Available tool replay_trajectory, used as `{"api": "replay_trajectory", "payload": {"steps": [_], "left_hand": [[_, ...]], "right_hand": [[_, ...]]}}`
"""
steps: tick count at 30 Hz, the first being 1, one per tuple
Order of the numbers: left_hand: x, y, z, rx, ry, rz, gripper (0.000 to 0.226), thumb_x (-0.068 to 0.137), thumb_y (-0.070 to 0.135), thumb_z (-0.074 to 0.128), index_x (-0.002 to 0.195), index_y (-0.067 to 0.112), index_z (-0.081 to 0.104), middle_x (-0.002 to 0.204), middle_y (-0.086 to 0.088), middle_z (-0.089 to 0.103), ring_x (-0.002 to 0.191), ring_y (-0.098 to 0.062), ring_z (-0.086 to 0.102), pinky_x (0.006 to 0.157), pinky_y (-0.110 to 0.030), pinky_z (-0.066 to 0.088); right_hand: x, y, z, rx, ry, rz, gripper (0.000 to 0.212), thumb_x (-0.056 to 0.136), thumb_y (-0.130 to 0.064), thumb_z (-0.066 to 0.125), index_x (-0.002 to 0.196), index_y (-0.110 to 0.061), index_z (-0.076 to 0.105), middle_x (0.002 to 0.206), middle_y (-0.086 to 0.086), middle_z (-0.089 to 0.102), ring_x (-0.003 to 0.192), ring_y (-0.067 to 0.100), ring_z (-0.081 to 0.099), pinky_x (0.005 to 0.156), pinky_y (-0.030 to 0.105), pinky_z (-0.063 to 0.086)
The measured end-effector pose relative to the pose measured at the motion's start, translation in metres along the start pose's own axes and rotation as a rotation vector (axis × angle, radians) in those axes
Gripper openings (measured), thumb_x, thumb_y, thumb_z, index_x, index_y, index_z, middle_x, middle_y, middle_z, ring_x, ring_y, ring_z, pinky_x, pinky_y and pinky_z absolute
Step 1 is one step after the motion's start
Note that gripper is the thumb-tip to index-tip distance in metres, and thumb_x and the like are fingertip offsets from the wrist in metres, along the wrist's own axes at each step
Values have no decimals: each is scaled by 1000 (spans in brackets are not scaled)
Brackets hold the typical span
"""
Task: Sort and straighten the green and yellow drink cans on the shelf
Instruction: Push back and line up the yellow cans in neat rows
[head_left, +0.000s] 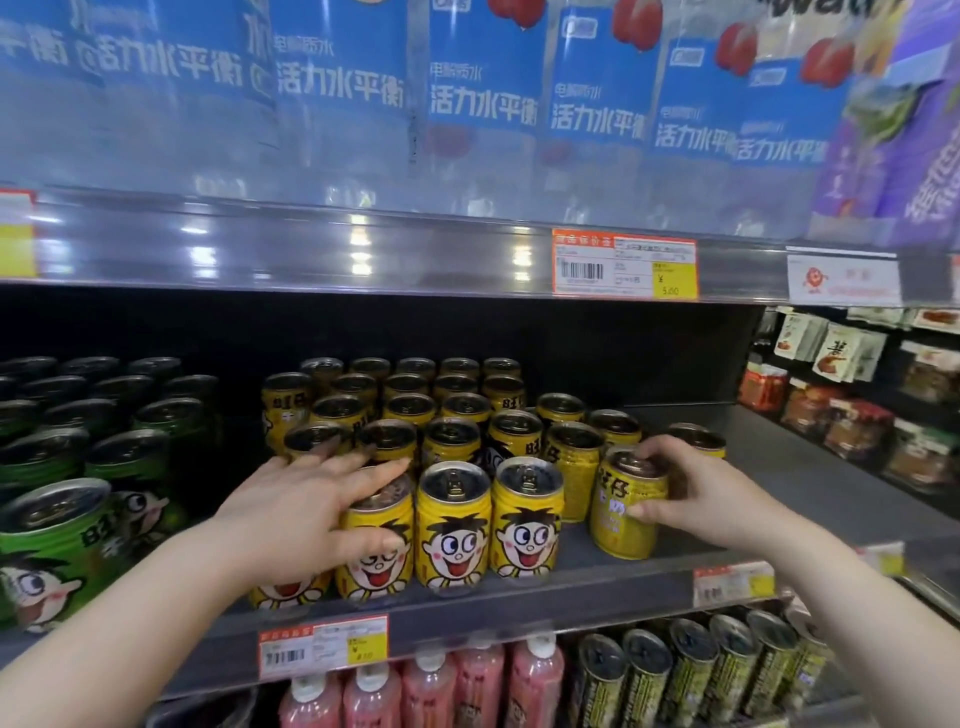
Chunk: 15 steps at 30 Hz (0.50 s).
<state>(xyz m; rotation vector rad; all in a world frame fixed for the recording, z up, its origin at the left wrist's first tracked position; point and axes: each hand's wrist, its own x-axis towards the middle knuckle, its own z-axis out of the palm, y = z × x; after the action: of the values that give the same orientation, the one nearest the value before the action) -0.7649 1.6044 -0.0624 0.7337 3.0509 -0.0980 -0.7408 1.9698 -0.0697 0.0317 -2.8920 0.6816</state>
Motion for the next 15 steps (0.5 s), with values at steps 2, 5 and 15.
{"api": "replay_trajectory", "payload": {"steps": [2,5,15], "left_hand": [[0,0,0,5,-13,-2,111,22,93,-23,128,61,-18,158,11,5,146,-19,4,115,-40,14],[0,0,0,11,-13,-6,116,22,94,-22,133,59,-15,158,12,4,146,-18,2,115,-41,13],[1,0,-1,-3,-27,-11,101,22,96,-20,118,65,-19,158,13,3,146,-17,-2,116,-42,12]], "right_hand": [[1,0,1,166,-115,-67,54,74,-26,78,116,-34,45,119,-11,55,113,11,53,97,30,44],[2,-5,3,280,-224,-107,67,68,-36,80,122,-38,41,125,-11,53,118,8,51,103,40,43],[5,-21,-5,190,-315,-105,60,76,-26,72,124,-41,39,136,-10,43,121,9,47,103,33,42]]}}
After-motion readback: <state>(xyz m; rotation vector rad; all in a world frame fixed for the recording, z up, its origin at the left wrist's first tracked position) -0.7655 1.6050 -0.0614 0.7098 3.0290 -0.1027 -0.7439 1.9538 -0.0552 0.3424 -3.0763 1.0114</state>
